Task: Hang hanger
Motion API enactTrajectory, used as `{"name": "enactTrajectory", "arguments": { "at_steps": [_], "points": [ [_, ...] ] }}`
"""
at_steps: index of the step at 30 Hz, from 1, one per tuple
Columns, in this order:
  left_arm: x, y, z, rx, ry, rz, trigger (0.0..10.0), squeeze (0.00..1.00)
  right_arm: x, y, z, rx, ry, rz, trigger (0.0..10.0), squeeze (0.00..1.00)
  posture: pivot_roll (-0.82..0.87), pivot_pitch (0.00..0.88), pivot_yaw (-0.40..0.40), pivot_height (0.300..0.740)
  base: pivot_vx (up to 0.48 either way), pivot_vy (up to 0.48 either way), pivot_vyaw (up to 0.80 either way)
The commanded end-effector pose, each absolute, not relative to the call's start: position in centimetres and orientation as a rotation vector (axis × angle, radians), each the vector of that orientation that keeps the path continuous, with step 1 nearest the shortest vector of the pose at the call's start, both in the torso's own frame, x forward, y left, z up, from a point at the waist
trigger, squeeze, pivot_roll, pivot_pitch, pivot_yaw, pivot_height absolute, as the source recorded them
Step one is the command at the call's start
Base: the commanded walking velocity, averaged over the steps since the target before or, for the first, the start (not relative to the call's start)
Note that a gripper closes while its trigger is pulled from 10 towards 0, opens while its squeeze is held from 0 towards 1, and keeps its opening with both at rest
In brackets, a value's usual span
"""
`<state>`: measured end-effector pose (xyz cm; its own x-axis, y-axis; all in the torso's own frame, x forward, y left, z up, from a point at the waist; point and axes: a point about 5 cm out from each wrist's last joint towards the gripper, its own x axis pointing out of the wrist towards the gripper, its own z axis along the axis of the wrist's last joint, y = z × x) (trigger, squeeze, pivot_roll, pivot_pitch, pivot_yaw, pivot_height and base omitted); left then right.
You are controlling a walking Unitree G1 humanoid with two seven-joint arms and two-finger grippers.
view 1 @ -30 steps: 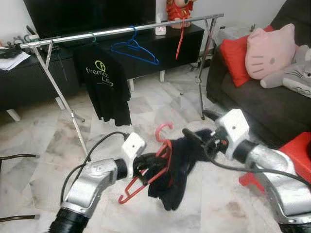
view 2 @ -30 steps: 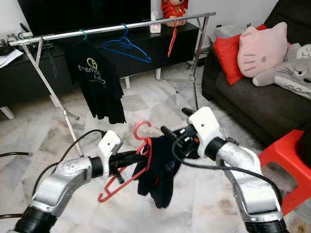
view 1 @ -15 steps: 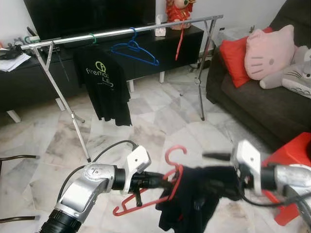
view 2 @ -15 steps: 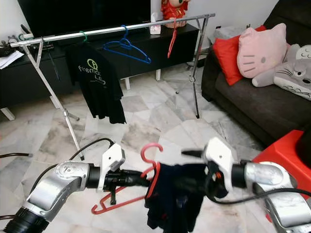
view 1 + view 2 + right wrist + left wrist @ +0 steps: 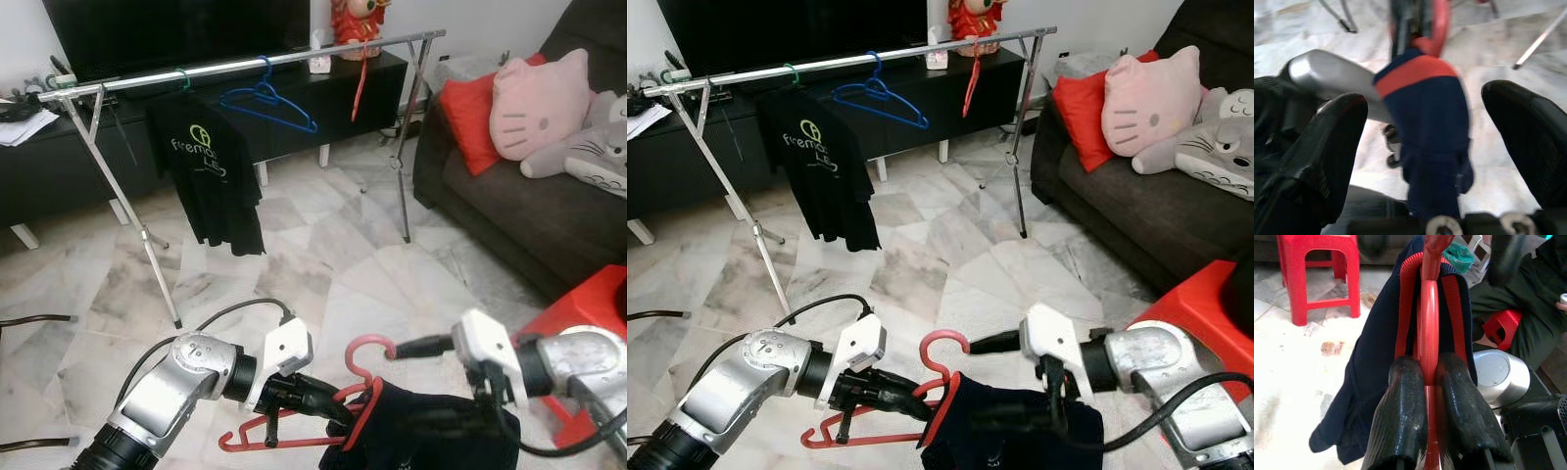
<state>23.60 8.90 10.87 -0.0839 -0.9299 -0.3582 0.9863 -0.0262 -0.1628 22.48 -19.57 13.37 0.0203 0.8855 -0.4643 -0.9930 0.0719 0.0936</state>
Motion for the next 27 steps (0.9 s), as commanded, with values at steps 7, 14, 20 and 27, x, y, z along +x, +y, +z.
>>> {"name": "enactTrajectory", "arguments": {
  "at_steps": [7,14,20,27],
  "points": [
    [23.9,8.5,11.7,0.223,0.38,-1.638,10.0,0.0,21.8,-19.8,13.2,-0.368,0.531,1.589,10.0,0.0,-0.18,0.045,0.005,0.74,0.0,0.0,0.0],
    [24.0,8.1,11.7,0.227,0.376,-1.636,10.0,0.0,21.8,-19.9,12.1,-0.433,0.565,1.58,10.0,0.0,-0.17,0.047,0.0,0.74,0.0,0.0,0.0],
    [24.3,7.4,11.9,0.231,0.356,-1.622,10.0,0.0,21.6,-18.9,11.7,-0.42,0.544,1.606,10.0,0.0,-0.17,0.054,-0.012,0.74,0.0,0.0,0.0],
    [24.4,7.4,11.9,0.236,0.353,-1.607,10.0,0.0,22.2,-19.5,10.8,-0.498,0.558,1.549,10.0,0.0,-0.18,0.053,-0.014,0.74,0.0,0.0,0.0]
  ]
}}
